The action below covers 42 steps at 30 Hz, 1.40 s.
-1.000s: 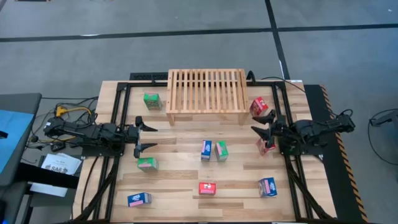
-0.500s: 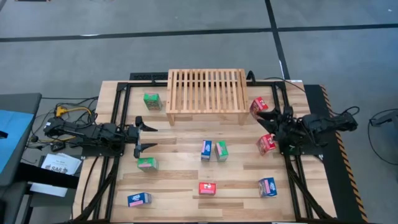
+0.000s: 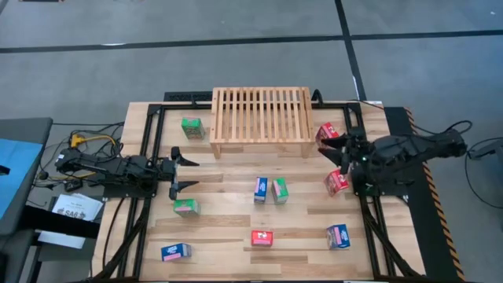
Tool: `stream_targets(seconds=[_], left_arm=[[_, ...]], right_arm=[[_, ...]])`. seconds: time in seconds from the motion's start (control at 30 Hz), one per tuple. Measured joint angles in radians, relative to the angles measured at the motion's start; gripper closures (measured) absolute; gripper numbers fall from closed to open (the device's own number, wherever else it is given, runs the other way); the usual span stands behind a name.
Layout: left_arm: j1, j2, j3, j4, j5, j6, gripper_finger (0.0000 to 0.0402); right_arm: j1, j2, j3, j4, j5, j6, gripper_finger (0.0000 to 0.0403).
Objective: Stack cereal on shelf
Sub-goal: Put the middle red cereal box on the shelf
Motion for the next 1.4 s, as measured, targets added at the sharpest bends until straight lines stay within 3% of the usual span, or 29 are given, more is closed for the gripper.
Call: stream_targets(seconds=[0.2, 0.47, 1.07, 1.4], left_arm=[[0.000, 0.000, 0.000, 0.000, 0.000, 0.000, 0.0104], [0.000, 0.000, 0.000, 0.000, 0.000, 0.000, 0.0104], [0.000, 0.000, 0.000, 0.000, 0.000, 0.000, 0.0104], [0.000, 0.000, 0.000, 0.000, 0.000, 0.000, 0.0104]], right_arm=[[0.000, 0.113, 0.153, -0.211, -0.001, 0.170, 0.0131], [0.000, 0.191, 0.247, -0.421, -0.015, 0.397, 0.0131], [0.000, 0.321, 0.472, -0.685, -0.109, 0.510, 0.0131], [0.000, 0.369, 0.530, -0.830, -0.110, 0.783, 0.0131]])
